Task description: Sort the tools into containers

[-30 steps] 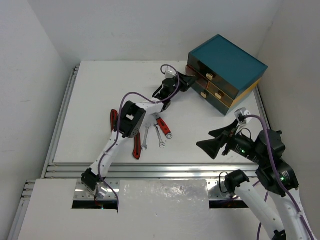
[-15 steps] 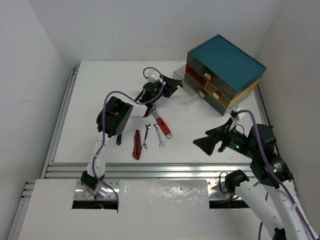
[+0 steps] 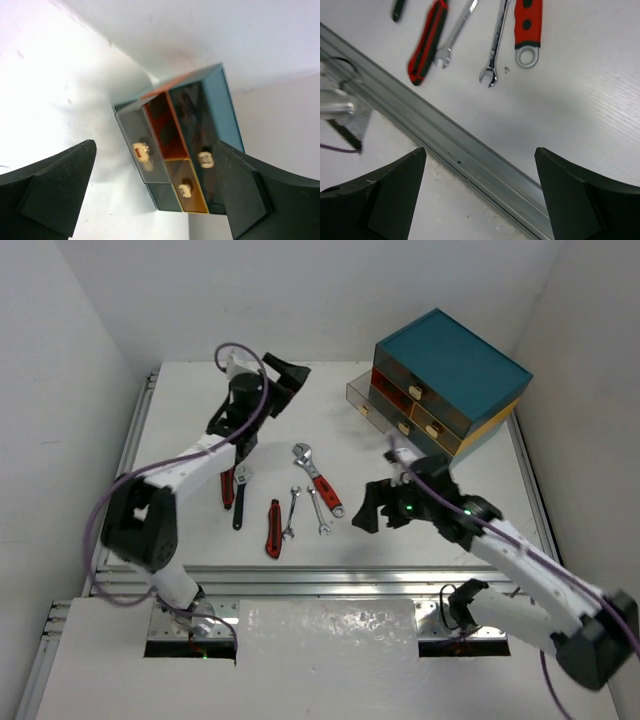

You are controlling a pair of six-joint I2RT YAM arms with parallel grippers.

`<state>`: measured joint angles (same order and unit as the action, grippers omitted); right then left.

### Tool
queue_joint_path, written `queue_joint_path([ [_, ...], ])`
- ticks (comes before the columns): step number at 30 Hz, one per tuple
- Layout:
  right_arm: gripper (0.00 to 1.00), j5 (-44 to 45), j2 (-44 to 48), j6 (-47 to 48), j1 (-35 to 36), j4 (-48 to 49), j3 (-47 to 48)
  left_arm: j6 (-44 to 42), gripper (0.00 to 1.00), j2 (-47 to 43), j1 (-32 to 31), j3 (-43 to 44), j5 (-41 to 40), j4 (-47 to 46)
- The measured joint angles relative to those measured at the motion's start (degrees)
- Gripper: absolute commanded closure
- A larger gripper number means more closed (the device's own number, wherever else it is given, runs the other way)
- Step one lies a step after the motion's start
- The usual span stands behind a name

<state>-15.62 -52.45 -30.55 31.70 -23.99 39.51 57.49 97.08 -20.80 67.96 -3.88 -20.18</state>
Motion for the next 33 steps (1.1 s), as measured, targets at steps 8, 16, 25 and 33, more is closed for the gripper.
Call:
queue_joint_path([
  [8, 0.27, 18.3, -36.9, 0.7, 15.8, 1.2, 18.8, -11.8, 0.0, -32.5, 0.3, 0.3, -12.2, 36.6],
  [16, 0.55, 24.2, -56.4, 1.9, 20.3, 0.0, 33.6, -22.7, 0.0, -57.7, 0.3, -15.2, -14.1, 54.9],
  [25, 0.61, 27.6, -68.4, 3.8, 20.1, -6.1, 45.3, -30.4, 0.0, -71.9, 0.3, -21.4, -7.4, 54.4],
  [33, 0.58, 28.6, -70.2, 3.3, 19.2, -7.6, 46.5, -31.8, 0.0, -74.5, 0.3, -21.6, -4.9, 52.5],
])
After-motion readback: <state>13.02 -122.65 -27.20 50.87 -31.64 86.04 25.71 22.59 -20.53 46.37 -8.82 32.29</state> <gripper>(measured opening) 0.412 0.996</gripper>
